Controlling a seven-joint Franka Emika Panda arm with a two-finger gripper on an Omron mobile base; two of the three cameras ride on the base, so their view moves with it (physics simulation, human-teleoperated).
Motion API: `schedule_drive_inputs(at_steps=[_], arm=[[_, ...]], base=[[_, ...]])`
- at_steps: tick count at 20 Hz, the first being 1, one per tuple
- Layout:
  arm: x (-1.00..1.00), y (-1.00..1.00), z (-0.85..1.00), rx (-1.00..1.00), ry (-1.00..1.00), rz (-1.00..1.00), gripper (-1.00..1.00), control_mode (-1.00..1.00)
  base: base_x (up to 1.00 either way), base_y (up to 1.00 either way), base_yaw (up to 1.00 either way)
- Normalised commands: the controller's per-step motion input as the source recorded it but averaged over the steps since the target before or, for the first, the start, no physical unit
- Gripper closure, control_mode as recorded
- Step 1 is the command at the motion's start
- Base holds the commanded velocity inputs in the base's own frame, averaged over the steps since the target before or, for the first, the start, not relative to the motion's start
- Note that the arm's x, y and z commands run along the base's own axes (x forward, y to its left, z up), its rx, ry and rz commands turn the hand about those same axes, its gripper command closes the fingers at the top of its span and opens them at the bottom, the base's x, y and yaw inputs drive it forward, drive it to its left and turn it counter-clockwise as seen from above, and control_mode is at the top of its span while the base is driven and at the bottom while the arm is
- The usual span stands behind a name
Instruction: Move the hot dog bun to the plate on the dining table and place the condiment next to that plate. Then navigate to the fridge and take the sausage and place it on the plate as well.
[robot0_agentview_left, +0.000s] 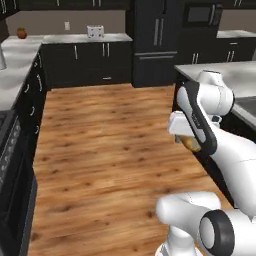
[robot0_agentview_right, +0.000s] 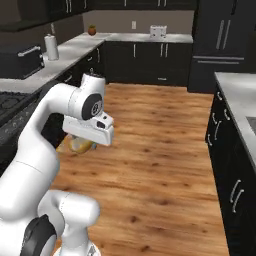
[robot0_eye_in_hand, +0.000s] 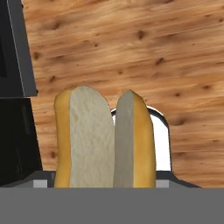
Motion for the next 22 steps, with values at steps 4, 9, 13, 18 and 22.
schedule_drive_inputs(at_steps=[4,9,13,18,22], arm=[[0.00,0.00,0.00,0.00,0.00,0.00,1.00,1.00],[0.00,0.00,0.00,0.00,0.00,0.00,1.00,1.00],[0.00,0.00,0.00,0.00,0.00,0.00,1.00,1.00],[0.00,0.00,0.00,0.00,0.00,0.00,1.00,1.00],[0.00,0.00,0.00,0.00,0.00,0.00,1.00,1.00]], base=[[-0.05,-0.56,-0.67],[-0.27,-0.65,-0.62],[-0.80,-0.76,-0.49],[-0.93,-0.85,-0.43],[-0.71,-0.94,-0.41]])
